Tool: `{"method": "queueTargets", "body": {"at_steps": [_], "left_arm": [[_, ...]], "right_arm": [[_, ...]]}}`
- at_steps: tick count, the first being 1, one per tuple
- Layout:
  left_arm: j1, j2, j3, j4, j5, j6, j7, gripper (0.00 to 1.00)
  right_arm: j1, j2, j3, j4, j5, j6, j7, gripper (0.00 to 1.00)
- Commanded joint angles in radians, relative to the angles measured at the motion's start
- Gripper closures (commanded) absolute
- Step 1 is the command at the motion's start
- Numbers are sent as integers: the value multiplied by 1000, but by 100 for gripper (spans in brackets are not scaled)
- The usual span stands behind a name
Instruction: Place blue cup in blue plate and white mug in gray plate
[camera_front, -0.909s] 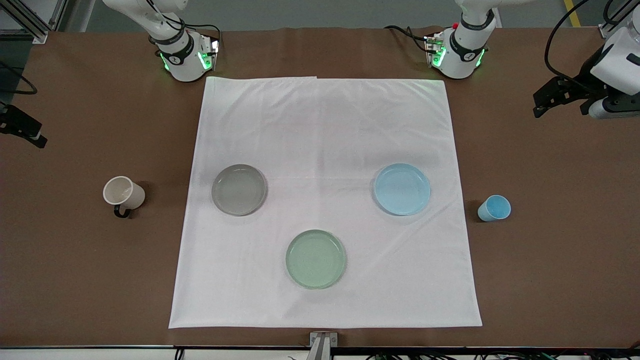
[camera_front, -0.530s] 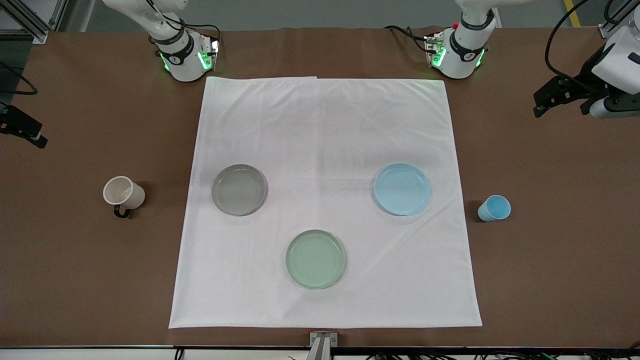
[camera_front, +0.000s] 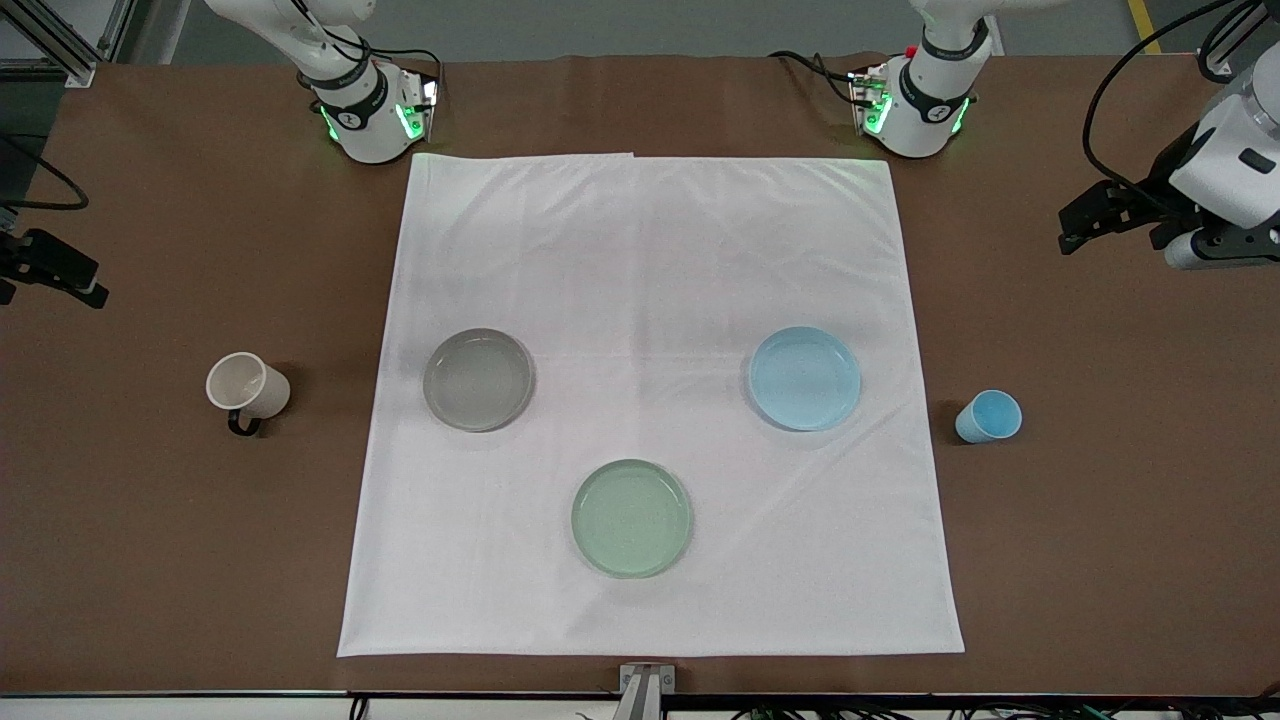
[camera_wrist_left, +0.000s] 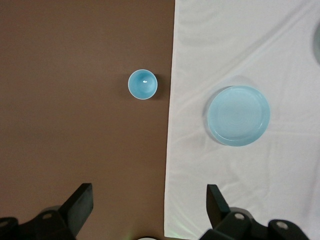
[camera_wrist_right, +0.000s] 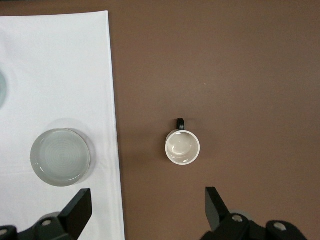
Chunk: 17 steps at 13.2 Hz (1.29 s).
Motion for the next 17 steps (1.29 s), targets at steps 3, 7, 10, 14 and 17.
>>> {"method": "queueTargets", "body": {"at_steps": [3, 7, 10, 14, 17], "left_arm": [[20, 23, 3, -20, -6, -7, 3, 0], [35, 41, 3, -100, -6, 85, 3, 0], [55, 52, 6, -224, -2, 233, 3, 0], [117, 132, 5, -365, 15, 518, 3, 0], [137, 208, 5, -445, 28, 718, 4, 0]], "right_arm": [[-2, 54, 0, 7, -10, -10, 0, 0], [-34, 237, -1, -8, -15, 94, -1, 0], [-80, 330, 0, -99, -6, 320, -85, 0], [-111, 409, 2, -172, -3, 489, -125, 0], [-113, 409, 2, -293, 17, 620, -132, 0]]}}
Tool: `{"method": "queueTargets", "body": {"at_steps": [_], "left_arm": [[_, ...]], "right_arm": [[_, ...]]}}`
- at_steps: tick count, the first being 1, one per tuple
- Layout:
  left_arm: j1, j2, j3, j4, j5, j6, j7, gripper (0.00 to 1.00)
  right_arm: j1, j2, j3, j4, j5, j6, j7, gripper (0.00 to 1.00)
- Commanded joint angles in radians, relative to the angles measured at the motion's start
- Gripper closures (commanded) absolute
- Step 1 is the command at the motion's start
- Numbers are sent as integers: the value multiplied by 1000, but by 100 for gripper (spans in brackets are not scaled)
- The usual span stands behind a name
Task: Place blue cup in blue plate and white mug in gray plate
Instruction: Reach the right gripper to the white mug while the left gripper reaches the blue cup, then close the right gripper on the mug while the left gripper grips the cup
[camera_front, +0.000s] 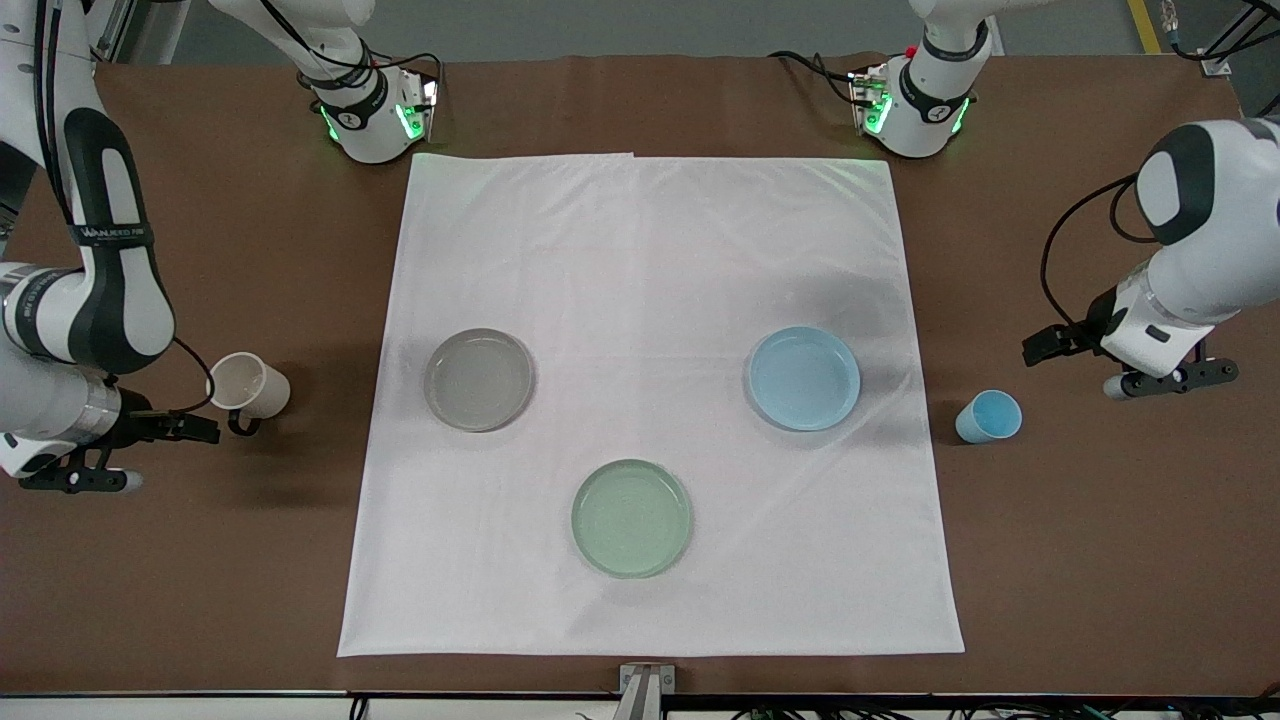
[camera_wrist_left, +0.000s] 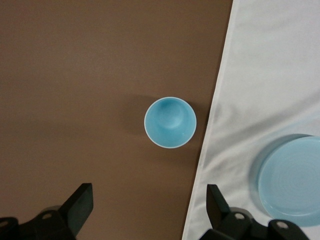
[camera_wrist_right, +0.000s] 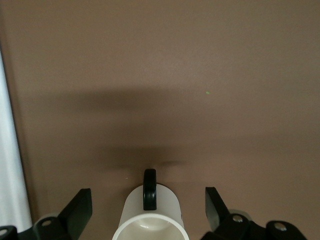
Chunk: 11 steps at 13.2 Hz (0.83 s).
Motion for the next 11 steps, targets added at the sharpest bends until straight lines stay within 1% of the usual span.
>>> {"method": "queueTargets", "body": {"at_steps": [1, 2, 3, 4, 5, 6, 8, 10, 11], "left_arm": [[5, 48, -3, -57, 19, 140, 4, 2], [14, 75, -3, -63, 20, 192, 6, 7], [23, 104, -3, -69, 20, 231, 6, 14], [25, 131, -3, -71, 20, 266, 6, 18], [26, 154, -3, -77, 20, 300, 6, 23], [28, 174, -1, -77, 20, 327, 8, 25], [40, 200, -1, -79, 20, 357, 8, 30], [40, 215, -1, -77, 20, 366, 6, 37], [40, 223, -1, -77, 20, 381, 6, 40]], "right_arm": [[-11, -25, 13, -130, 17, 136, -19, 1], [-11, -25, 13, -165, 17, 193, -32, 2], [-11, -19, 13, -194, 17, 240, -66, 3], [-14, -15, 13, -208, 17, 266, -81, 3], [-14, -7, 13, -215, 17, 268, -83, 5], [-14, -5, 13, -221, 17, 268, -83, 8], [-17, -5, 13, -227, 17, 261, -89, 17], [-24, -5, 13, -234, 17, 256, -95, 27], [-24, -5, 13, -235, 17, 256, -95, 34]]}}
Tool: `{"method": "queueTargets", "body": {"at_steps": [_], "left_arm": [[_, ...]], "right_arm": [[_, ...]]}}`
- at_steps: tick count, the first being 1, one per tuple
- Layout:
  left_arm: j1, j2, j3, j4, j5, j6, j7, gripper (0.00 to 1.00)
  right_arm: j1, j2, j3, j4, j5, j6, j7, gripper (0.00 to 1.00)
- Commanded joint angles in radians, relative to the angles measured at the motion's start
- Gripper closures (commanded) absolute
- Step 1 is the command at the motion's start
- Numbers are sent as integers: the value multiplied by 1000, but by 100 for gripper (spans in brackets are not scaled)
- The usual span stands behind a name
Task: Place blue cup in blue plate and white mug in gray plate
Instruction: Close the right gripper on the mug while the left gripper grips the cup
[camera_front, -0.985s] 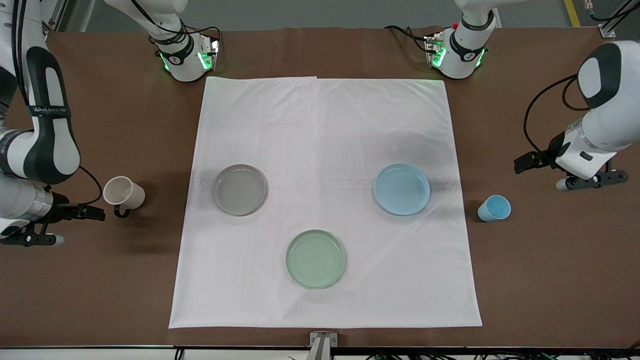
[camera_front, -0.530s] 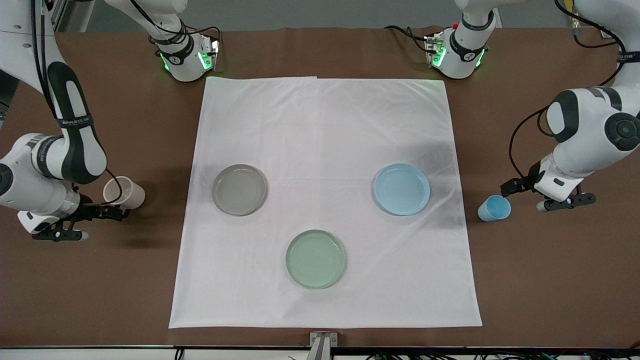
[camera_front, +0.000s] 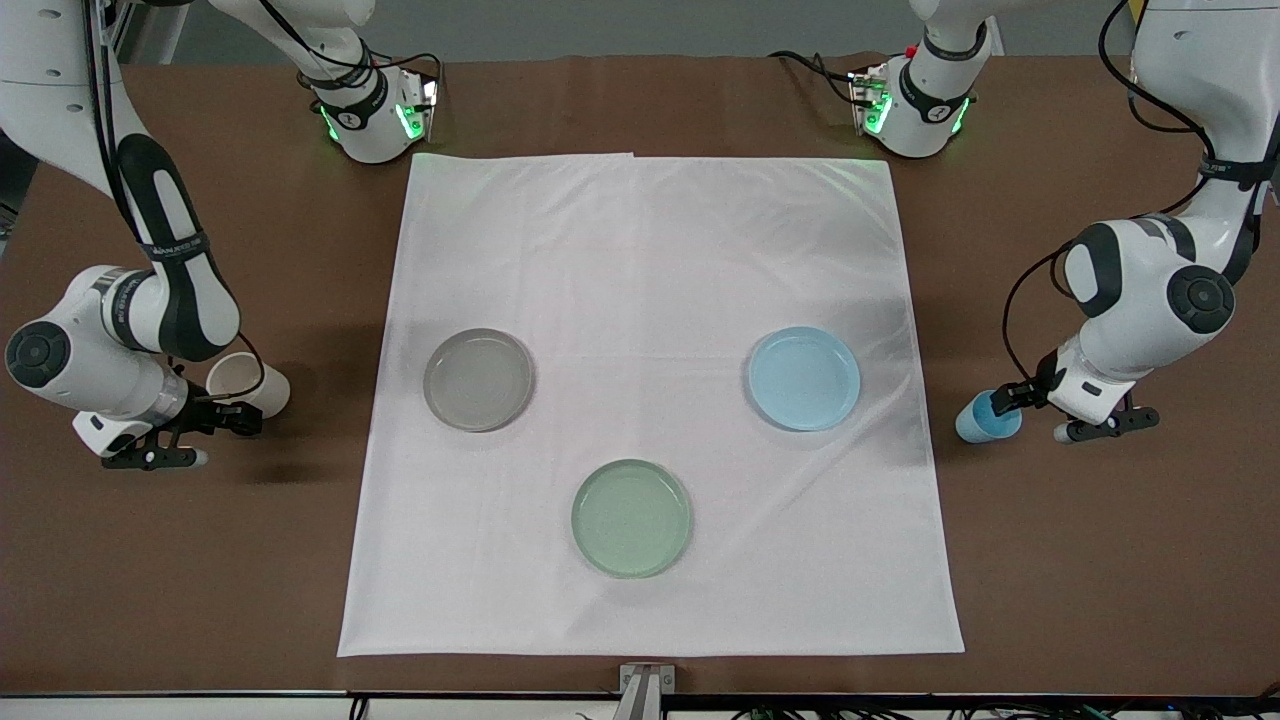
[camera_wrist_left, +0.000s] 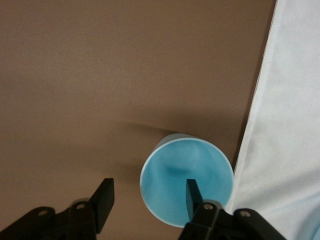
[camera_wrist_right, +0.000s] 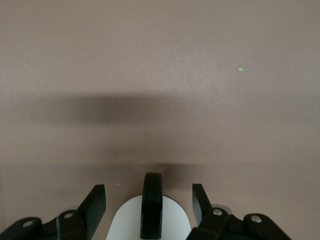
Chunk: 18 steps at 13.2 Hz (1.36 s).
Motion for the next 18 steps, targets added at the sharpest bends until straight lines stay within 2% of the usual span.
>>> {"method": "queueTargets", "body": {"at_steps": [1, 2, 4, 6, 9, 12, 15, 16, 18], "left_arm": [[6, 20, -2, -3, 19, 45, 6, 44], [6, 29, -2, -3, 21, 54, 6, 52], [6, 37, -3, -5, 19, 62, 3, 75], [6, 34, -3, -10, 21, 62, 2, 91], [6, 26, -3, -17, 21, 60, 2, 92], [4, 18, -3, -17, 21, 56, 4, 99], [1, -40, -12, -11, 24, 2, 7, 100], [-5, -64, -20, -4, 24, -30, 1, 100], [-8, -106, -78, 0, 22, -82, -39, 100]], "right_arm": [[-22, -15, 12, -24, 16, 5, -28, 39], [-25, -15, 12, -24, 16, 5, -28, 44], [-29, -12, 12, -26, 16, 5, -28, 51], [-29, -9, 14, -26, 16, -7, -31, 61], [-29, -4, 14, -26, 16, -7, -36, 71], [-26, -4, 14, -21, 16, -7, -36, 84], [-23, -7, 14, -6, 16, -18, -62, 91], [-22, -9, 14, 6, 16, -46, -63, 93], [-8, -31, 15, 64, 16, -174, -59, 95]]}}
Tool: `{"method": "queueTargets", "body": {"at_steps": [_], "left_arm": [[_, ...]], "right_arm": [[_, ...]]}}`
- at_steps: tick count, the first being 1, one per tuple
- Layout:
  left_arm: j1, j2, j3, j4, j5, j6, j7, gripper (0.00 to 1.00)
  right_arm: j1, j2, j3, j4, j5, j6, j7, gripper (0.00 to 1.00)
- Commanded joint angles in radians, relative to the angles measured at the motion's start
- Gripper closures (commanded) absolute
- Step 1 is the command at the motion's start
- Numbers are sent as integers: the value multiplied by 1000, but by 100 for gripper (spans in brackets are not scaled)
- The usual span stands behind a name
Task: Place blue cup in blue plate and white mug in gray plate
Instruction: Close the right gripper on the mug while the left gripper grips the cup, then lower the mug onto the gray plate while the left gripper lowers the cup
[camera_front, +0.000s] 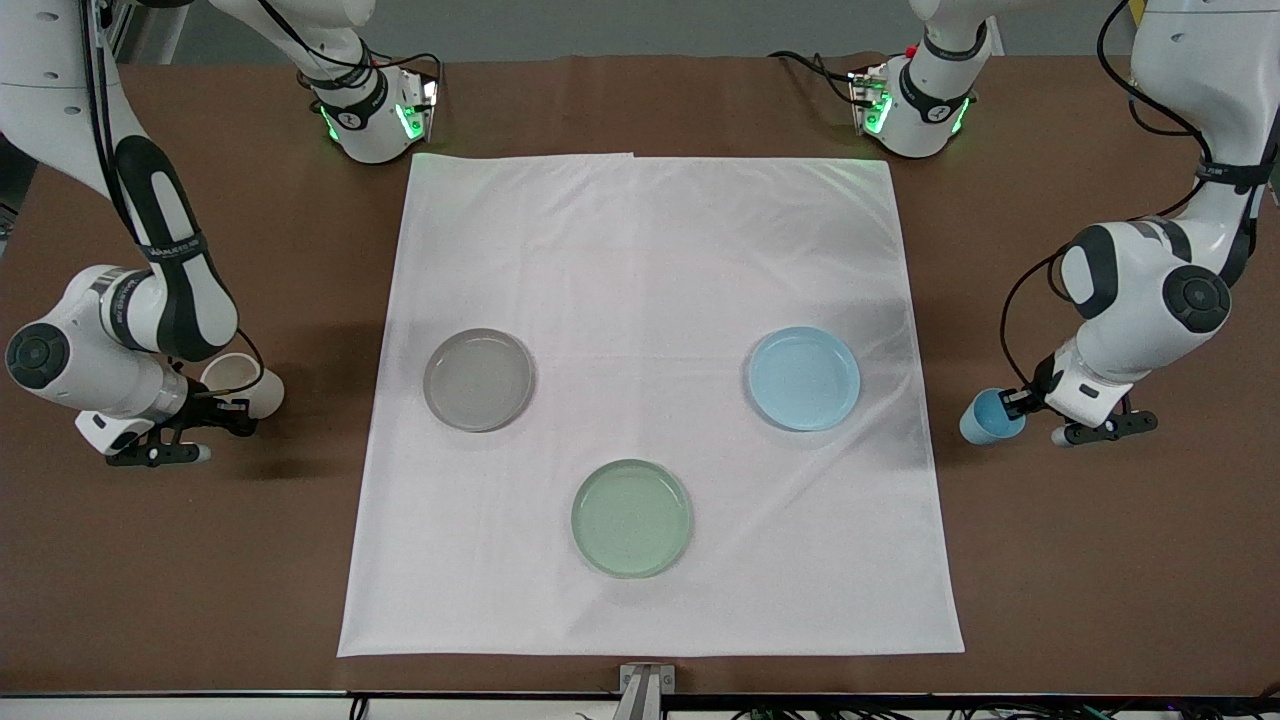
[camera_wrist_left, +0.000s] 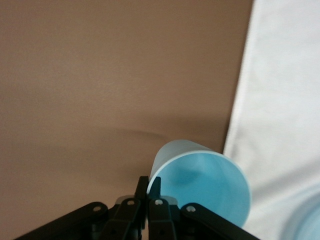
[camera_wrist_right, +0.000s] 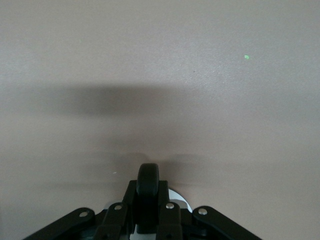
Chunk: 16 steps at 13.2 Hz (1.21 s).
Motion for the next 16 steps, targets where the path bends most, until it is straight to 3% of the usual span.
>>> {"method": "queueTargets", "body": {"at_steps": [1, 5, 8, 11, 16], "left_arm": [[-7, -80, -75, -11, 20, -76, -93, 100], [-34, -74, -207, -11, 20, -99, -338, 100], [-140, -57, -210, -12, 20, -99, -484, 100], [-215, -30, -210, -5, 20, -97, -581, 100], [-291, 15, -210, 6, 20, -62, -678, 100]], "right_arm": [[23, -57, 14, 75, 17, -191, -11, 95], [190, -149, 18, 91, 17, -342, 197, 95], [370, -153, 17, 86, 33, -340, 423, 95], [483, -125, 15, 85, 105, -253, 535, 95], [540, -35, 17, 60, 109, -80, 609, 95]]}}
